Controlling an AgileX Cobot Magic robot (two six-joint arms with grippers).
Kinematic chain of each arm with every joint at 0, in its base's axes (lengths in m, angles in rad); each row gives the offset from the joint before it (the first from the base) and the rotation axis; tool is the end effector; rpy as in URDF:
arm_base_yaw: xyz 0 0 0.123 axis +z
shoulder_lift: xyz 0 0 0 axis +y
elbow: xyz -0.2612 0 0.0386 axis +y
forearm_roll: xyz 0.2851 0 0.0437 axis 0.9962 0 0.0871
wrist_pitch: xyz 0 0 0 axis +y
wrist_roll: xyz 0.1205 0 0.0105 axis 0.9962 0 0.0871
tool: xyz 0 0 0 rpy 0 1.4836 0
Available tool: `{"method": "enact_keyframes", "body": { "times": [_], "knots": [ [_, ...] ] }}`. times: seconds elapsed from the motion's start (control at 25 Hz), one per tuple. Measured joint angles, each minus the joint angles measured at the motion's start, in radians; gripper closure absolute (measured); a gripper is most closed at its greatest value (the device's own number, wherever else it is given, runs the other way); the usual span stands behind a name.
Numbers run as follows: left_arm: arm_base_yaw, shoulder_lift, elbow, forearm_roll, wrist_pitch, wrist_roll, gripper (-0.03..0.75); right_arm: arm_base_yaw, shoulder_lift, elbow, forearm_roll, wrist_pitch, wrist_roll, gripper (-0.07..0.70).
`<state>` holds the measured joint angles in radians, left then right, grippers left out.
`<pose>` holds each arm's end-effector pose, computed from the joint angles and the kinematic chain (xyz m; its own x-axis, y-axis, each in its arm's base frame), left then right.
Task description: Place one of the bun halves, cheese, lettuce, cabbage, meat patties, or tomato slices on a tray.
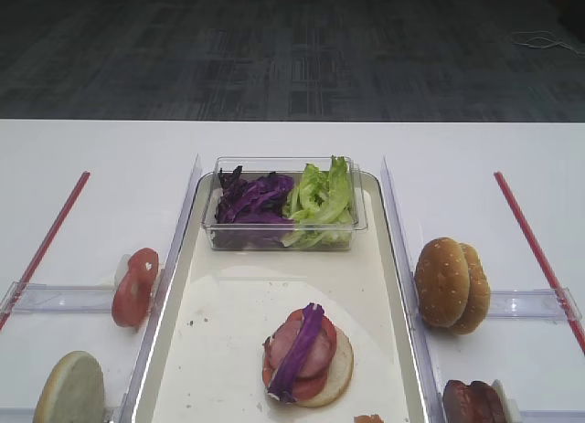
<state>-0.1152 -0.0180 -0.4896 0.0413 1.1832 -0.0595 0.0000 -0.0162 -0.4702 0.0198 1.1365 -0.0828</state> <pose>0.0667 -0.0031 0.2666 -0.5542 0.0200 -0.8321 0.0590 0.9981 -0.0153 0.0721 0.0022 0.2647 -0.5310 -0.0744 -0.8441 -0.0548 0.9971 -0.0534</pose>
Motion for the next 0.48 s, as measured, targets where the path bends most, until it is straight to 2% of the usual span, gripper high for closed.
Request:
{"method": "enact_keyframes", "body": {
  "times": [0.48],
  "knots": [
    [0.000, 0.000, 0.000, 0.000, 0.000, 0.000, 0.293, 0.002, 0.000, 0.000, 0.000, 0.000, 0.000, -0.061]
  ]
}}
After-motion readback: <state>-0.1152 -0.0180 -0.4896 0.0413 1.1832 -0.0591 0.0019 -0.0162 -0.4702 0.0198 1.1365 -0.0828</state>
